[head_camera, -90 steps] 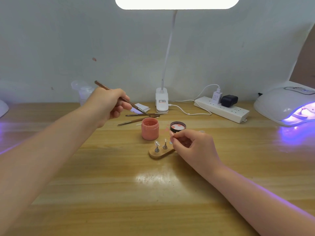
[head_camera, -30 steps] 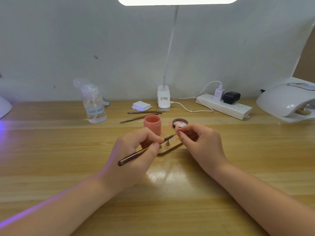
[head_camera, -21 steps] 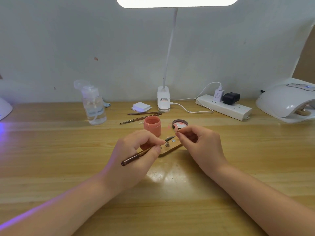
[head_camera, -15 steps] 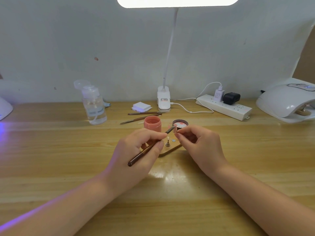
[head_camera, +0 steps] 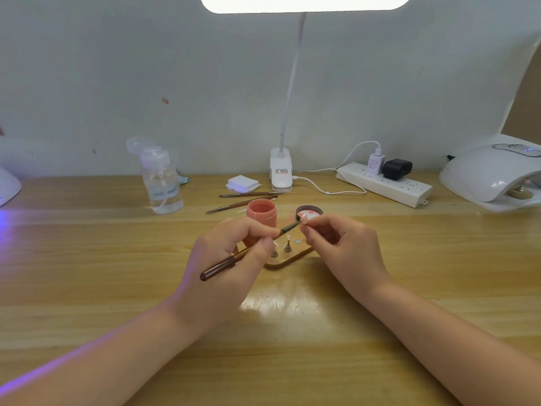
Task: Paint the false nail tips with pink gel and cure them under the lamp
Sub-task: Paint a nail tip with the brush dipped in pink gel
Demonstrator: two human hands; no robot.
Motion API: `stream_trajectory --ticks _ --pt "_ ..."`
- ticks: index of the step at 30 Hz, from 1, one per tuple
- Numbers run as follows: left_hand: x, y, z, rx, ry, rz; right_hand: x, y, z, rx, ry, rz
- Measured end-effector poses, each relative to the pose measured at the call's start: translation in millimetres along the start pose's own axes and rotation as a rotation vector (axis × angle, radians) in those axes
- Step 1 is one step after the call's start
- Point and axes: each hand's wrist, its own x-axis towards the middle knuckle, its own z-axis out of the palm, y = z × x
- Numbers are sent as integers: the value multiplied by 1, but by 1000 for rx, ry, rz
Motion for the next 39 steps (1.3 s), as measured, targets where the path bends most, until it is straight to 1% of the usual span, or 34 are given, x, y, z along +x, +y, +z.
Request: stream_trajectory --ticks 4,6,11,15,18,20,23,25,27,31,34,36,39 --pt "0 -1 4 -37 -31 -56 -1 -1 1 80 -4 14" --pt "0 -2 3 -61 -37 -82 -1 -1 1 82 -9 17" --pt "-1 0 3 -122 -13 -74 0 -1 -1 77 -13 23" --pt "-1 3 4 -91 -51 -107 0 0 -1 64 -18 30" --pt "9 11 0 -127 26 -142 0 1 -1 52 -12 49" --pt "27 15 -6 -113 102 -207 0 1 0 34 -14 46" --pt "66 11 -19 82 137 -343 1 1 1 22 -17 37" --pt "91 5 -25 219 86 -417 1 2 1 15 -10 37" --pt "112 1 -25 314 -20 -483 1 3 1 16 3 39" --pt "133 -5 -16 355 -186 -606 1 3 2 11 2 41" --pt "135 -8 -8 407 -297 -663 1 3 2 13 5 48" --pt "134 -10 -5 411 -312 -683 1 3 2 18 2 55" --pt "134 -12 -9 345 -250 -696 1 2 2 5 -2 44"
